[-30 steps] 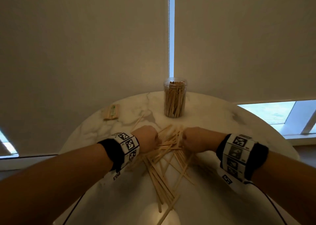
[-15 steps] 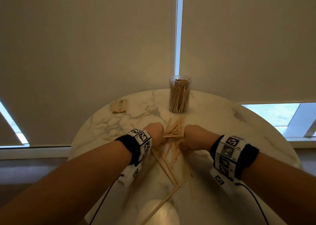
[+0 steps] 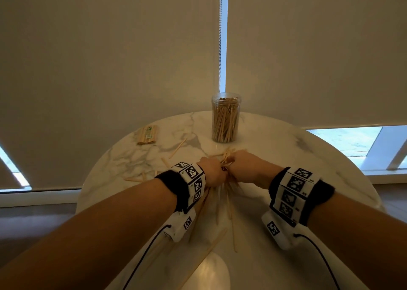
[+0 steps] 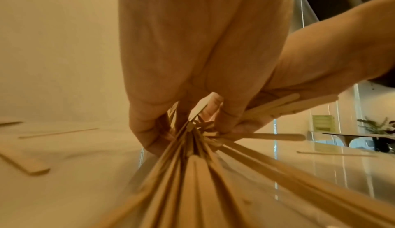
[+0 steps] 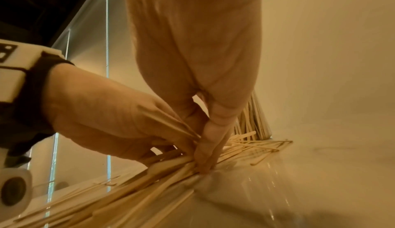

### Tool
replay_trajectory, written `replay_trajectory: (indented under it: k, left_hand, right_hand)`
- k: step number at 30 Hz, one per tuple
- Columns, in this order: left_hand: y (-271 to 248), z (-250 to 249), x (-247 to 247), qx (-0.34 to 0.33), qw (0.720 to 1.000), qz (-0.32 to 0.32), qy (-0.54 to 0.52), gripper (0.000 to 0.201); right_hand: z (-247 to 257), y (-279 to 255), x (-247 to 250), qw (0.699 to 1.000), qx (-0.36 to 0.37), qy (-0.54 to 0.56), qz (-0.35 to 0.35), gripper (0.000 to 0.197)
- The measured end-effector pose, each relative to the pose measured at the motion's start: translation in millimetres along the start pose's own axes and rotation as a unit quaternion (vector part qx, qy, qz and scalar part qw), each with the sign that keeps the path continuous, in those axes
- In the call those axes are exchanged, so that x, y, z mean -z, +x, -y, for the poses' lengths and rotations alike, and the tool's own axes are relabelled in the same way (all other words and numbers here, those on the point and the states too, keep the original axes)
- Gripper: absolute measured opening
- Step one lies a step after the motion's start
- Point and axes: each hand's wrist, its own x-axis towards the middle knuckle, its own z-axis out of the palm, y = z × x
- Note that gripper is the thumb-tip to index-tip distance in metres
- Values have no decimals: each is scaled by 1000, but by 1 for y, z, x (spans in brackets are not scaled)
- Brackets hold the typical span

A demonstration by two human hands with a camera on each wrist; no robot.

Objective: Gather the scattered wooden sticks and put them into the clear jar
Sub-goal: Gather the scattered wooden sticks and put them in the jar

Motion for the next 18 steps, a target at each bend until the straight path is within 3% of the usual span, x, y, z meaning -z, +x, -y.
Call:
replay_trajectory:
  k: [6, 10, 13, 15, 18]
  left_hand:
    - [-4, -4, 4, -46, 999, 8, -10, 33]
    - [-3, -6, 5, -8, 999, -29, 15, 27]
    - [1, -7, 8, -6, 999, -22, 27, 27]
    - [1, -6, 11, 3, 999, -25, 26, 30]
    - [4, 1, 16, 7, 1000, -12, -6, 30]
  right_hand:
    - [-5, -7, 4, 996, 10, 87, 15, 24]
    - [2, -10, 7, 999, 25, 16, 17, 28]
    - [1, -13, 10, 999, 15, 4, 29, 24]
    - [-2, -16, 10, 998, -5, 57, 35, 22]
    - [-7, -22, 13, 991, -29, 128, 36, 38]
